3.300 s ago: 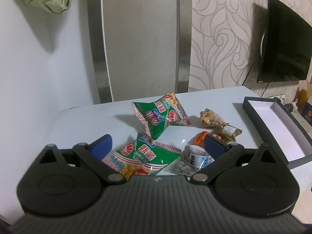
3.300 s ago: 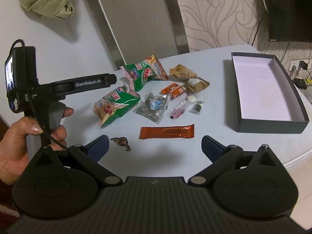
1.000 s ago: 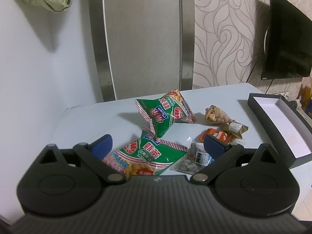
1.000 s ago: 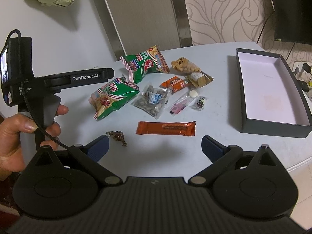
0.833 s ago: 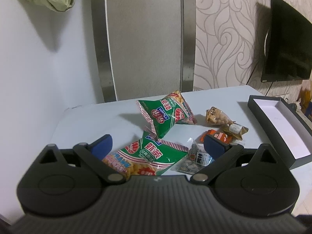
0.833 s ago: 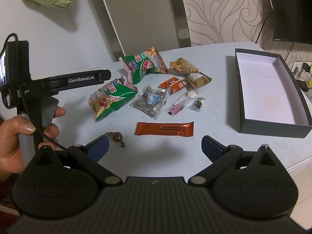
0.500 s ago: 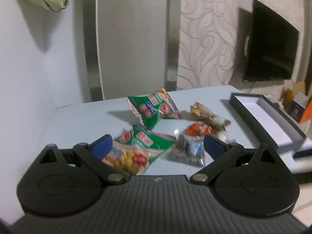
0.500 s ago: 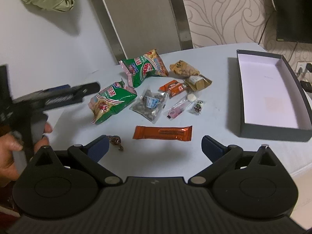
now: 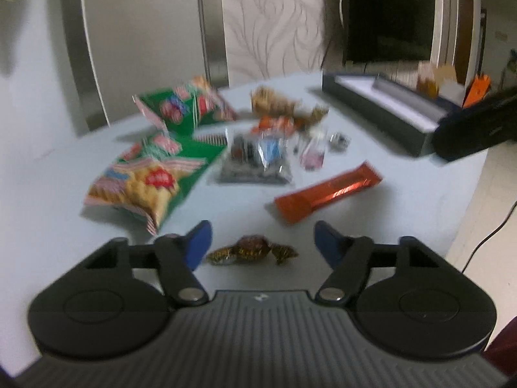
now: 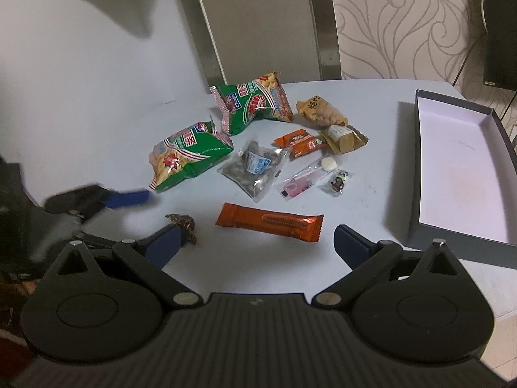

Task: Organize snacks
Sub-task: 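Lower the left gripper onto the wrapped brown chocolate and close it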

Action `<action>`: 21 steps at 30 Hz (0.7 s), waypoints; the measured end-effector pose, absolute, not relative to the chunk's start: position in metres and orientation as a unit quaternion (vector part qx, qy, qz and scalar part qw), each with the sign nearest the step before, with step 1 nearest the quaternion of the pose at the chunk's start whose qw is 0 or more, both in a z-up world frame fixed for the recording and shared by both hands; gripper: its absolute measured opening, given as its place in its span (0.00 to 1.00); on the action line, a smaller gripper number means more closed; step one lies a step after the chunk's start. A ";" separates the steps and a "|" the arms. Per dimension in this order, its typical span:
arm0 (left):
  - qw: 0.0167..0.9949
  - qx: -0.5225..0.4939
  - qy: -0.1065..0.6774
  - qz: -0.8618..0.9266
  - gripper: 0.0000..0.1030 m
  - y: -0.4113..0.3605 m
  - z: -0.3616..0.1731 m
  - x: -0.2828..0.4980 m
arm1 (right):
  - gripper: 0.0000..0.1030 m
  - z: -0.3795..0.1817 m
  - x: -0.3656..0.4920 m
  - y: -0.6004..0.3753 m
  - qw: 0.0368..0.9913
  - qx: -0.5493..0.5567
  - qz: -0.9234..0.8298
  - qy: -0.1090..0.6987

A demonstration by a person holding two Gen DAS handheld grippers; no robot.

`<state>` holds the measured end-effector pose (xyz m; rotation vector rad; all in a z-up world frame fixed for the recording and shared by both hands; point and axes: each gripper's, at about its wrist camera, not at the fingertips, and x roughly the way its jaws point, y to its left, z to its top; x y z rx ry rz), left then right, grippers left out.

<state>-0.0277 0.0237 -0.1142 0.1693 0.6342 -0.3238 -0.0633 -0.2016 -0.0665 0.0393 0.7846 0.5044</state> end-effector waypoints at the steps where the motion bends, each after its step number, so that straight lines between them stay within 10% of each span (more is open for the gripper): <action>1: 0.931 0.078 0.320 -0.156 0.61 0.025 -0.119 -0.022 | 0.99 -0.066 -0.063 -0.203 0.893 0.020 0.243 0.378; 7: 0.926 0.081 0.331 -0.161 0.58 0.026 -0.128 -0.019 | 0.99 -0.065 -0.067 -0.209 0.895 0.016 0.237 0.378; 15: 0.927 0.053 0.334 -0.165 0.29 0.034 -0.124 -0.011 | 0.95 -0.081 -0.047 -0.192 0.886 -0.050 0.256 0.383; 21: 0.927 0.043 0.341 -0.153 0.30 0.044 -0.122 -0.013 | 0.59 -0.097 -0.011 -0.170 0.859 -0.127 0.296 0.399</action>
